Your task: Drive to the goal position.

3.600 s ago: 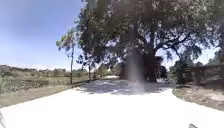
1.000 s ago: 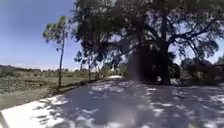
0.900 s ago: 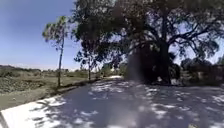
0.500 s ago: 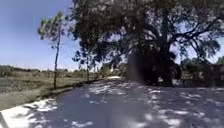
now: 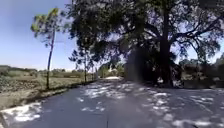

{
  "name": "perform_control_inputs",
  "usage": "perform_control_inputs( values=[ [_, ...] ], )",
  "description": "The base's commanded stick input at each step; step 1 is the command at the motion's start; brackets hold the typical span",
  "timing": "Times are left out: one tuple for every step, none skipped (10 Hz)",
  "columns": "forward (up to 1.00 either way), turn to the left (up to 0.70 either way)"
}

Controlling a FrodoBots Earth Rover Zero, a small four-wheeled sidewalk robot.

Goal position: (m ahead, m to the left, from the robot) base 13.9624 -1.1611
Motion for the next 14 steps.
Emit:
perform_control_inputs(
  values=[
    [0.70, 0.00],
    [0.70, 0.00],
    [0.70, 0.00],
    [0.70, 0.00],
    [0.70, 0.00],
    [0.70, 0.00],
    [0.70, 0.00],
    [0.70, 0.00],
    [0.70, 0.00],
    [0.70, 0.00],
    [0.70, 0.00],
    [0.70, 0.00],
    [0.70, 0.00],
    [0.70, 0.00]
  ],
)
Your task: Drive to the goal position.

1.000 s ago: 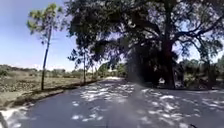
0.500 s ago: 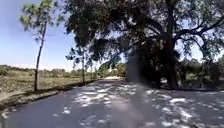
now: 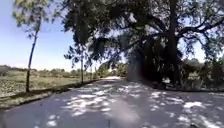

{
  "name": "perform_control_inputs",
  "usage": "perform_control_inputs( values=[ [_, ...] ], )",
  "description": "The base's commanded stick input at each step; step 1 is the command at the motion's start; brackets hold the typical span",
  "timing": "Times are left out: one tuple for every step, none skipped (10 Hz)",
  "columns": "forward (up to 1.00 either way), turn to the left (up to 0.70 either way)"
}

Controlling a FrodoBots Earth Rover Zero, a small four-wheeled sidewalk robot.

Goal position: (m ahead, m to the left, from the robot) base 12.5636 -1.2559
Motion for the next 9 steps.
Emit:
perform_control_inputs(
  values=[
    [0.70, 0.00],
    [0.70, 0.00],
    [0.70, 0.00],
    [0.70, 0.00],
    [0.70, 0.00],
    [0.70, 0.00],
    [0.70, 0.00],
    [0.70, 0.00],
    [0.70, 0.00]
  ],
)
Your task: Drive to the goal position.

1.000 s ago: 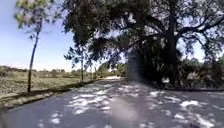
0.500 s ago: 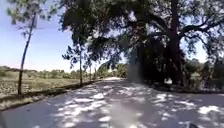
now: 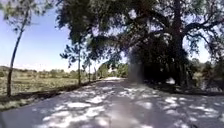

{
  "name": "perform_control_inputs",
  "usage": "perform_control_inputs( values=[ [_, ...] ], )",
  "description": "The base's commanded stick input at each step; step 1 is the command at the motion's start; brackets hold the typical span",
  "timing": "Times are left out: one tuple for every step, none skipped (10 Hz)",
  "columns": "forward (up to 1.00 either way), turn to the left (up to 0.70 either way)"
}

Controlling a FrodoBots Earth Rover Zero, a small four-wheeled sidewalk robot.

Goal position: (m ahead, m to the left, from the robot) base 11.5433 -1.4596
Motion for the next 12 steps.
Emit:
perform_control_inputs(
  values=[
    [0.70, -0.01],
    [0.70, -0.04],
    [0.70, -0.12],
    [0.70, -0.06],
    [0.70, 0.00],
    [0.70, 0.00],
    [0.70, 0.00],
    [0.70, 0.00],
    [0.70, 0.00],
    [0.70, 0.00],
    [0.70, 0.00],
    [0.70, 0.00]
  ],
)
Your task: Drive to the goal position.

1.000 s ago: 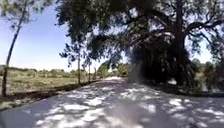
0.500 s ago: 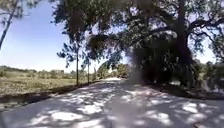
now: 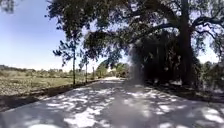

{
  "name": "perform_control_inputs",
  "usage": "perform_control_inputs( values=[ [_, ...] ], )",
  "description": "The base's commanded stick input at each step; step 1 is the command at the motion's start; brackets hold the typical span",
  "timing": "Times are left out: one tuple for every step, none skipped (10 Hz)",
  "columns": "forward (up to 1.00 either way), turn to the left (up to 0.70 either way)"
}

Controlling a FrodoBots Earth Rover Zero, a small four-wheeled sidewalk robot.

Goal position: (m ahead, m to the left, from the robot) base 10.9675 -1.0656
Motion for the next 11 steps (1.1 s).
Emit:
perform_control_inputs(
  values=[
    [0.70, 0.00],
    [0.70, 0.00],
    [0.70, 0.00],
    [0.70, 0.00],
    [0.70, 0.00],
    [0.70, 0.00],
    [0.70, 0.00],
    [0.70, 0.00],
    [0.70, 0.00],
    [0.70, 0.00],
    [0.70, 0.00]
  ],
)
